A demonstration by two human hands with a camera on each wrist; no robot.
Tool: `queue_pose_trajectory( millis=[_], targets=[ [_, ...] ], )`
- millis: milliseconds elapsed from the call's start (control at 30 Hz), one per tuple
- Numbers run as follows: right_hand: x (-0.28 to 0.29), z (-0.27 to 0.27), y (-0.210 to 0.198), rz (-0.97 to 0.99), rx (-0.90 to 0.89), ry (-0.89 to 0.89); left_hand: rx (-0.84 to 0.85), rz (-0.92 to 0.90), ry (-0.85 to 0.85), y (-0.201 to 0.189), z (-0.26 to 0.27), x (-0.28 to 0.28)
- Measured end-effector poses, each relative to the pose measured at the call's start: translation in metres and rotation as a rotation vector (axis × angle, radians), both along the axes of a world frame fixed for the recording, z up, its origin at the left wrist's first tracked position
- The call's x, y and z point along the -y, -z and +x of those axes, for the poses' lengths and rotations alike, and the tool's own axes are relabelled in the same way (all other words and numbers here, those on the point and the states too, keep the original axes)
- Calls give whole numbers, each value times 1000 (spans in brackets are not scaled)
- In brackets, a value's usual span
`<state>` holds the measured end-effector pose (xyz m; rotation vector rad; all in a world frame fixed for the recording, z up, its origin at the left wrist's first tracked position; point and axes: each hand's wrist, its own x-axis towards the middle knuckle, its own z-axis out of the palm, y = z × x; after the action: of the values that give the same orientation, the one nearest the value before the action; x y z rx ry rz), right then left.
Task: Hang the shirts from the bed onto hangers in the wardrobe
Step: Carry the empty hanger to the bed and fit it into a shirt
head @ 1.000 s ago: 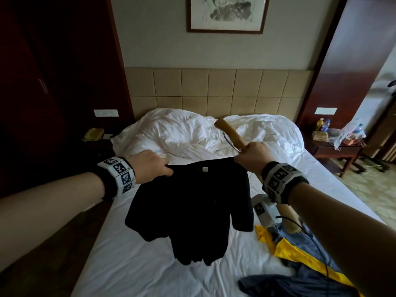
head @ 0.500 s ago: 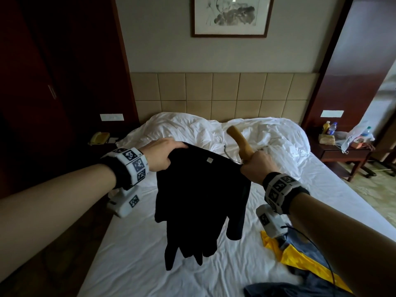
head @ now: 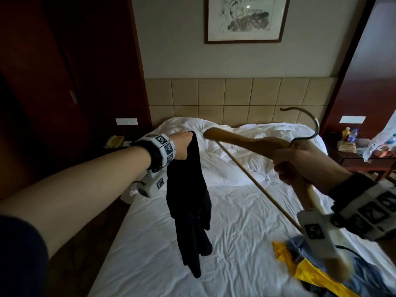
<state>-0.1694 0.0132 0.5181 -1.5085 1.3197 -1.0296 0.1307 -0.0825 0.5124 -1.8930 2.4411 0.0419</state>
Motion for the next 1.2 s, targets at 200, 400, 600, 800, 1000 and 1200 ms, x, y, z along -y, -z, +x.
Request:
queue_pose_trajectory(
  millis=[200,400,600,800,1000,1200],
  targets=[
    [-15,19,0,100,-107,-130,99,5,42,-14,-11,-2],
    [-10,58,4,118,-19,-139,32,-38,290,-27,-63,-41],
    [-8,65,10,96,12,-166,-264,-20,496,-49,-60,-74],
    [-9,63,1,61,-50,-261,-328,-50,475,-18,-41,-69],
    [-12,56,4,64,-138,-345,-313,-88,469,10,-44,-68],
    [-13,45,34,-429,-257,128,-385,-265,385,23,-44,-68]
  ],
)
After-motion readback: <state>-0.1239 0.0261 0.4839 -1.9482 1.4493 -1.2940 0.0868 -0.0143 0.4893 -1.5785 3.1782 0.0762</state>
